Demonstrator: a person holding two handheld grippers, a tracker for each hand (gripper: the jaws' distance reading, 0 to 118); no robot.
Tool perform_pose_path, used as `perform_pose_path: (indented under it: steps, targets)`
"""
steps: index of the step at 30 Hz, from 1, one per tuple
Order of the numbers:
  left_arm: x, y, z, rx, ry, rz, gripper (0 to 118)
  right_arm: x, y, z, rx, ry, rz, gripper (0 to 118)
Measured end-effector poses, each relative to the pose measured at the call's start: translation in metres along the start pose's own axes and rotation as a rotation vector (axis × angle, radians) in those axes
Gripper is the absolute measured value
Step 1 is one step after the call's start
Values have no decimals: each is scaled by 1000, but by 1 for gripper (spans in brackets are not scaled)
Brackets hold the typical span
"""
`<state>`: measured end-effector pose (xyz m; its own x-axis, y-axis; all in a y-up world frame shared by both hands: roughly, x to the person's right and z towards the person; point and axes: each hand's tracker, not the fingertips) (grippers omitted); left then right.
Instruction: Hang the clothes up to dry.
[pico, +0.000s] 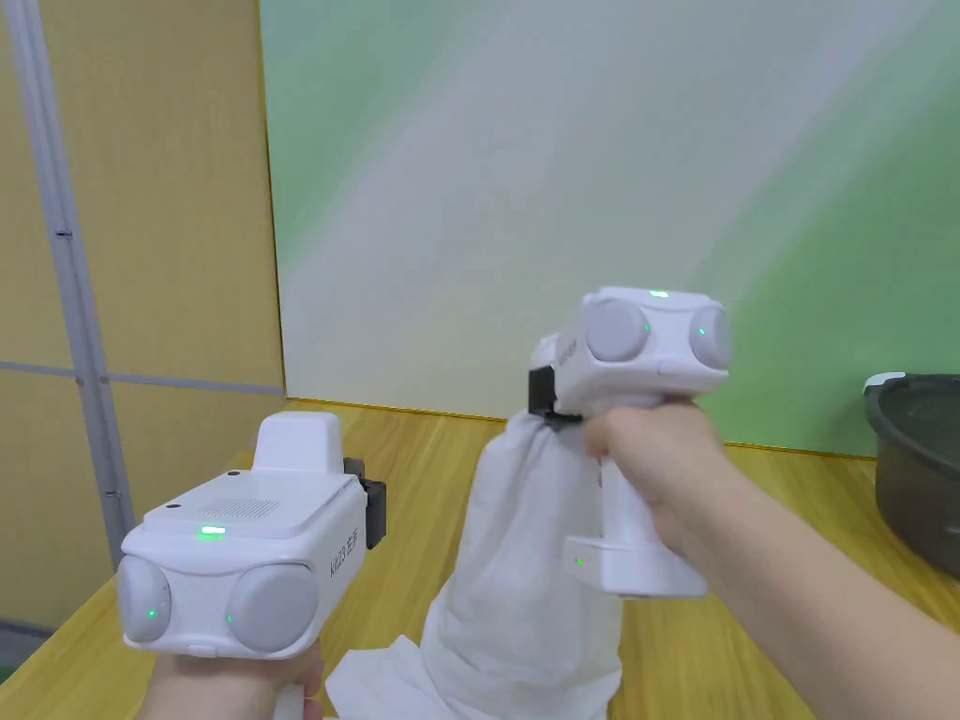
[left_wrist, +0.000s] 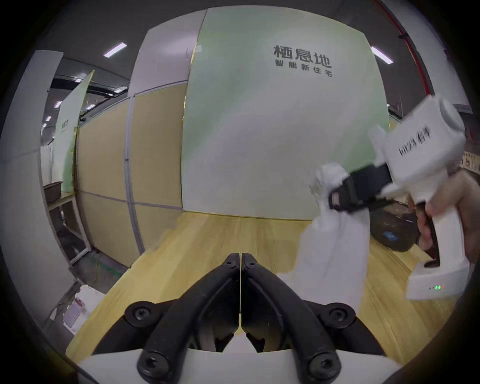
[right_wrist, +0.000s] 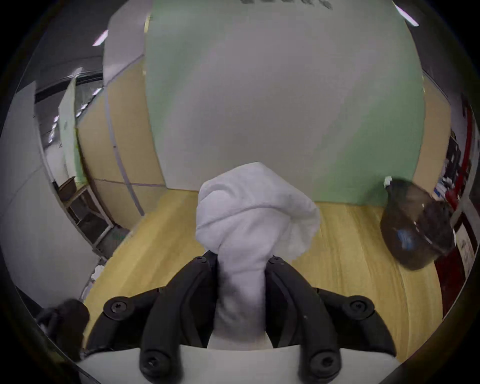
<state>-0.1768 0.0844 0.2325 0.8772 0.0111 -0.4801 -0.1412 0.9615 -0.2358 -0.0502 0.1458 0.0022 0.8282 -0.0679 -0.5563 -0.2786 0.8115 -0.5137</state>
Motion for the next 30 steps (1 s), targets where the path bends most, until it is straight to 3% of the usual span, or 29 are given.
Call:
perform_pose_path:
  steps: [5, 7, 11, 17, 19, 20, 21, 23, 25, 30]
  targets:
    - [14, -4, -4, -4, -32, -52, 0, 72, -39, 4, -60, -55, -51, 28]
    - [21, -7, -8, -1, -45, -73, 0, 110, -63, 8, -89, -80, -123, 28]
    - [42, -14, -19, -12, -67, -88, 0, 170, -109, 11, -163, -196, -185, 28]
    - [70, -26, -32, -61, -130, -101, 0, 211, -149, 19, -171, -277, -253, 29]
    - [77, -29, -37, -74, -135, -102, 0, 215, -153, 25, -158, -274, -257, 40]
    - [80, -30, -39, -78, -142, -100, 0, 218, -156, 28, -151, -276, -263, 52]
    - [81, -31, -40, -83, -149, -95, 0, 222, -157, 29, -151, -270, -264, 72]
    - [89, -28, -43, -96, -141, -85, 0, 224, -163, 43, -110, -348, -188, 90]
    - [95, -25, -41, -101, -142, -76, 0, 223, -171, 76, -34, -371, -147, 91]
    - [109, -29, -39, -135, -101, -93, 0, 225, -200, 120, -25, -367, -236, 97]
